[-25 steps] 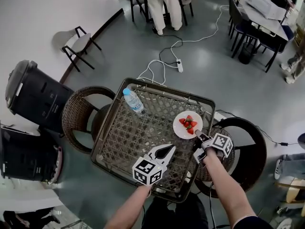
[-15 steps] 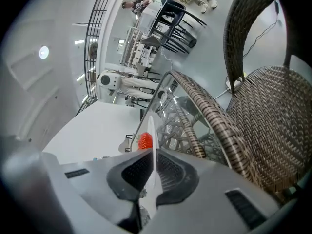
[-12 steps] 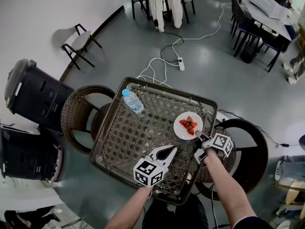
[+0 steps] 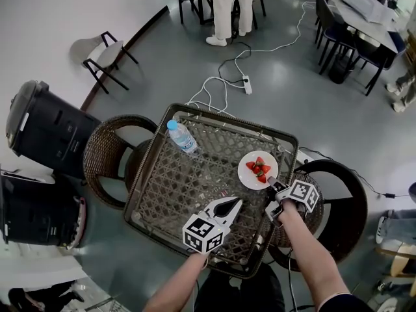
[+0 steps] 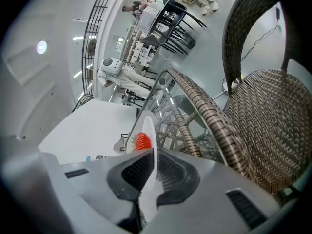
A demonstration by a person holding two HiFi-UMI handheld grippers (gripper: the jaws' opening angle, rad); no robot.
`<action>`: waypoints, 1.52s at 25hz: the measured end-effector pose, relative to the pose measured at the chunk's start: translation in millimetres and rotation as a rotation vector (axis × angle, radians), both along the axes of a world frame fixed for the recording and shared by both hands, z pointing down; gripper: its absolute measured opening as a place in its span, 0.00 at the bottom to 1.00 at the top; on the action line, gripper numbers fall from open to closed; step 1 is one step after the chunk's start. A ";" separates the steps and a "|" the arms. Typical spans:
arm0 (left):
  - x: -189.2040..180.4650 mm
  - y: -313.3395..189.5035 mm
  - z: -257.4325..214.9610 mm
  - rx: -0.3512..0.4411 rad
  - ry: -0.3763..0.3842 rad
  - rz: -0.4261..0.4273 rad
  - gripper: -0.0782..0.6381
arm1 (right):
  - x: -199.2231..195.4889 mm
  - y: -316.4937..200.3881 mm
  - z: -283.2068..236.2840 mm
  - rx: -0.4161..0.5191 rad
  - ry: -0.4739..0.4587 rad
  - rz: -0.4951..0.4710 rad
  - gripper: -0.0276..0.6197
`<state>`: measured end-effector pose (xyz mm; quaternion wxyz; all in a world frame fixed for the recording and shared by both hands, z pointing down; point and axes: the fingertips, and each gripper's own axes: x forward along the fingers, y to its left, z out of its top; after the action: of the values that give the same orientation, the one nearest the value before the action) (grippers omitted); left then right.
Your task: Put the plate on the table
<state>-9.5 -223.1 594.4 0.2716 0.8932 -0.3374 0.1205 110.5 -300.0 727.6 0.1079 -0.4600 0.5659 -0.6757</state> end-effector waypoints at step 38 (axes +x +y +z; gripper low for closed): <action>-8.7 7.9 5.6 -0.032 0.006 0.023 0.12 | 16.4 -9.1 7.5 -0.060 0.490 -0.132 0.12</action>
<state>-18.2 -215.3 600.0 0.2855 0.8930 -0.3241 0.1263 126.9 -309.1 735.1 -0.0906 -0.5749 0.5838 -0.5661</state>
